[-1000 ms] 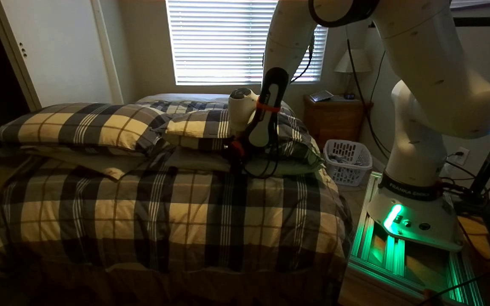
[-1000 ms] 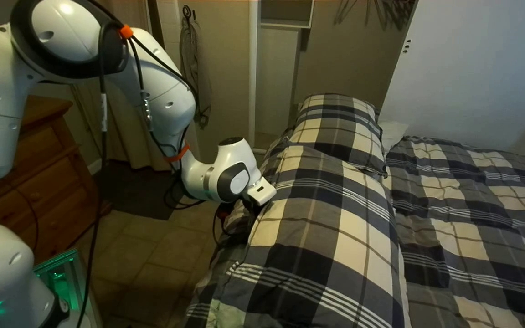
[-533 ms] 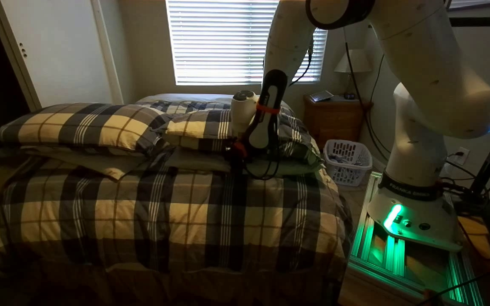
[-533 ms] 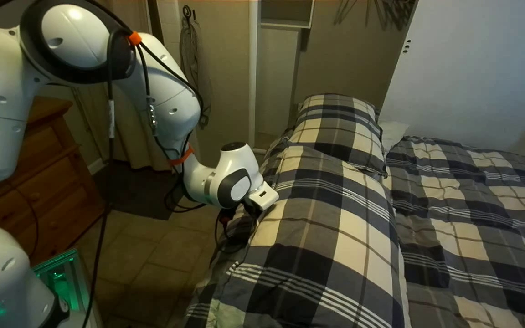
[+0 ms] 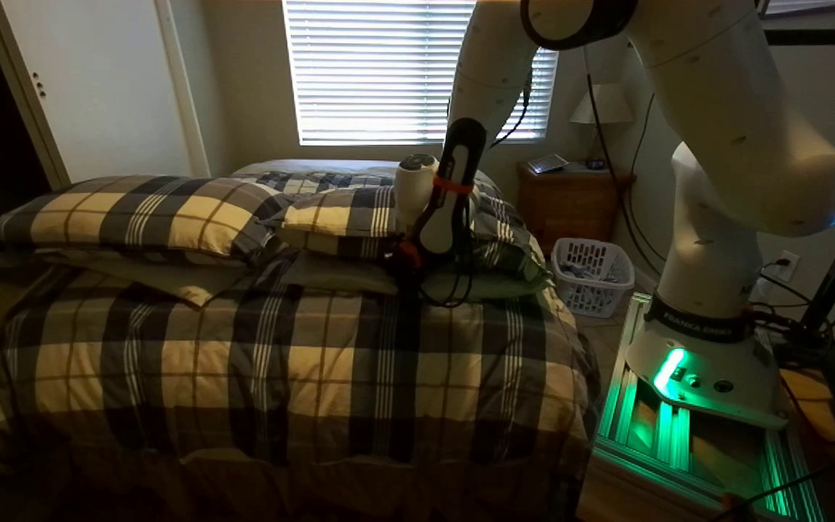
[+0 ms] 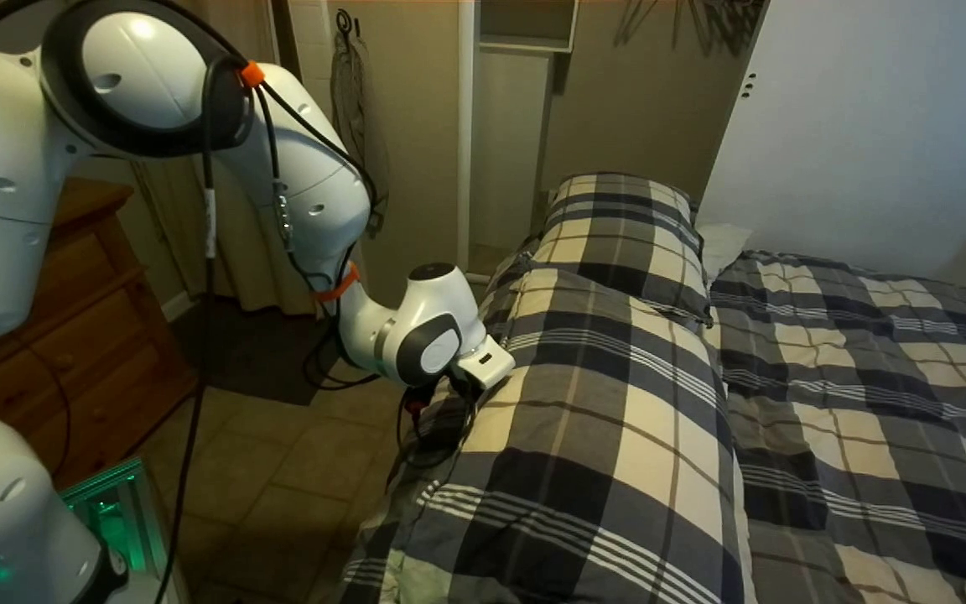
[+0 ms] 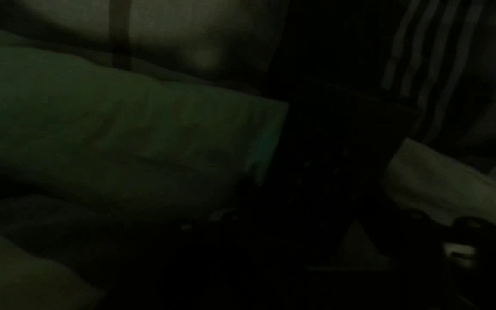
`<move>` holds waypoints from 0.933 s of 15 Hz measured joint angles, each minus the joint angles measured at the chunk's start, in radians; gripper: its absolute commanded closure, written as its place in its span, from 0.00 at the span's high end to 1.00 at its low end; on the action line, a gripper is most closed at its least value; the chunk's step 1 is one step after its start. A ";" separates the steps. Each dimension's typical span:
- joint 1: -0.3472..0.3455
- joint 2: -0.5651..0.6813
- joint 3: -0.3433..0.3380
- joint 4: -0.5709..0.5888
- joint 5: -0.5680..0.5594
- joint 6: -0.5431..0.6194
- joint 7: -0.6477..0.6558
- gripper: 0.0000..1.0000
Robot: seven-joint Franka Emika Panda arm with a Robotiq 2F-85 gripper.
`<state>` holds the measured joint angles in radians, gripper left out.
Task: Face the remote control upwards.
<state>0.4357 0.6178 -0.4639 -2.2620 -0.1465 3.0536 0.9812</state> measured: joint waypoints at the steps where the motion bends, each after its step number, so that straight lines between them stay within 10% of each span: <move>1: 0.001 0.000 0.000 0.000 0.005 0.000 -0.006 0.37; 14: 0.136 0.038 -0.020 0.032 -0.037 -0.121 -0.219 0.37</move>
<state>0.5713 0.6560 -0.4839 -2.2303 -0.1832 2.9323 0.7618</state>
